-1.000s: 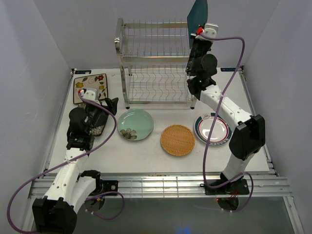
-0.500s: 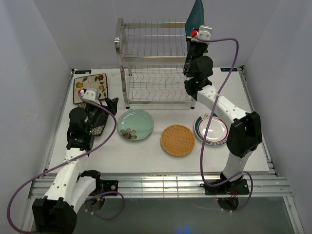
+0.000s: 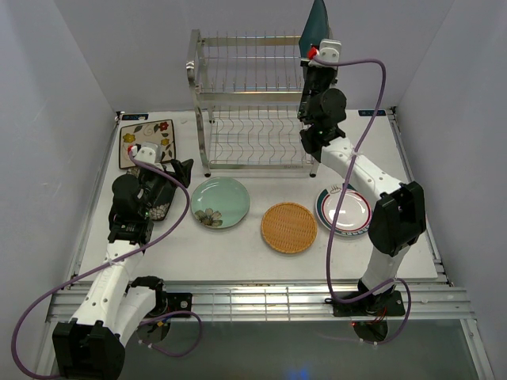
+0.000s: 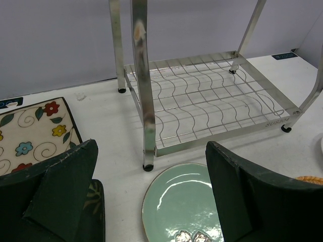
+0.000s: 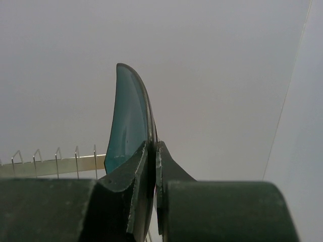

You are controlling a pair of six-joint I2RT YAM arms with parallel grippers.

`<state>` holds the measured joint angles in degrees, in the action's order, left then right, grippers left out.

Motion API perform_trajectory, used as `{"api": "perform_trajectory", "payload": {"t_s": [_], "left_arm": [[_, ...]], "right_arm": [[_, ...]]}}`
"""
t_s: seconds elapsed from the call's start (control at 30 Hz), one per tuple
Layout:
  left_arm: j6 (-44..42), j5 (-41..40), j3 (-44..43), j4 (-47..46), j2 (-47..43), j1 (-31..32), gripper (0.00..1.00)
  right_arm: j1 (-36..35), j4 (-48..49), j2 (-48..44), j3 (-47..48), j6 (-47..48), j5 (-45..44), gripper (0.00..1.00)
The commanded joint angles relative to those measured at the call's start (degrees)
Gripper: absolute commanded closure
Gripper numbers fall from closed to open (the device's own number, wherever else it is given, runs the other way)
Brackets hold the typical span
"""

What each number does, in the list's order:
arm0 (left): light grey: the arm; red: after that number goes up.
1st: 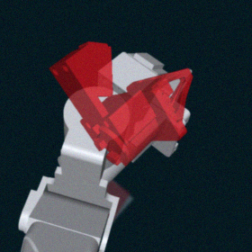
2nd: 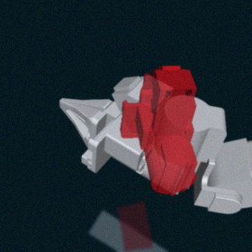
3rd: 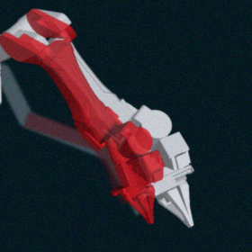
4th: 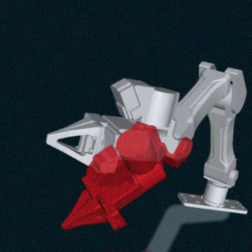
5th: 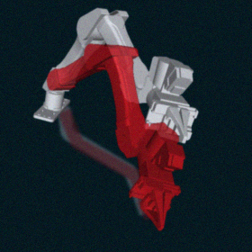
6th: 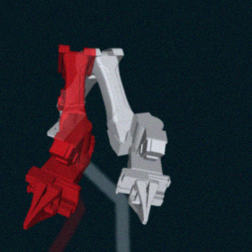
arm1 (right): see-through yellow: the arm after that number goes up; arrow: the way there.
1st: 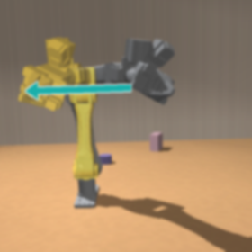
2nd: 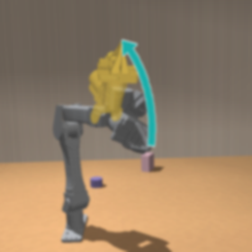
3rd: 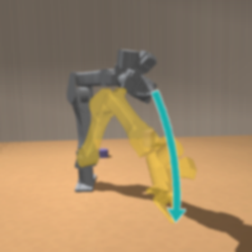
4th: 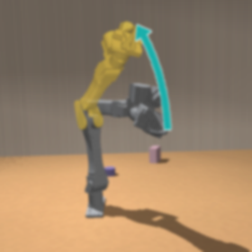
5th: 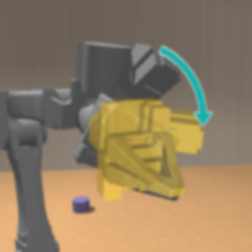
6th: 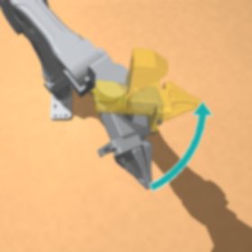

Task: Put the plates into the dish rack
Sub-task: Insert the plate into the dish rack.

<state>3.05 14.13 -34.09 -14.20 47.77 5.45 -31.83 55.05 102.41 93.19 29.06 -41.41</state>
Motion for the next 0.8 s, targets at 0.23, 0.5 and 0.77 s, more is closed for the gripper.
{"api": "perform_trajectory", "payload": {"t_s": [0.23, 0.5, 0.77], "left_arm": [[0.5, 1.3, -0.5, 0.7, -0.9, -0.2, 0.02], [0.4, 2.1, -1.8, 1.7, 2.1, -0.2, 0.02], [0.5, 2.7, -1.9, 1.7, 3.3, -0.2, 0.02]], "right_arm": [[2.2, 1.5, -1.4, 9.7, 3.6, 8.1, 0.92], [2.7, 0.2, 1.8, 12.5, 6.4, 11.2, 0.92], [3.2, 2.3, 4.2, 12.5, 8.3, 12.8, 0.92]]}}
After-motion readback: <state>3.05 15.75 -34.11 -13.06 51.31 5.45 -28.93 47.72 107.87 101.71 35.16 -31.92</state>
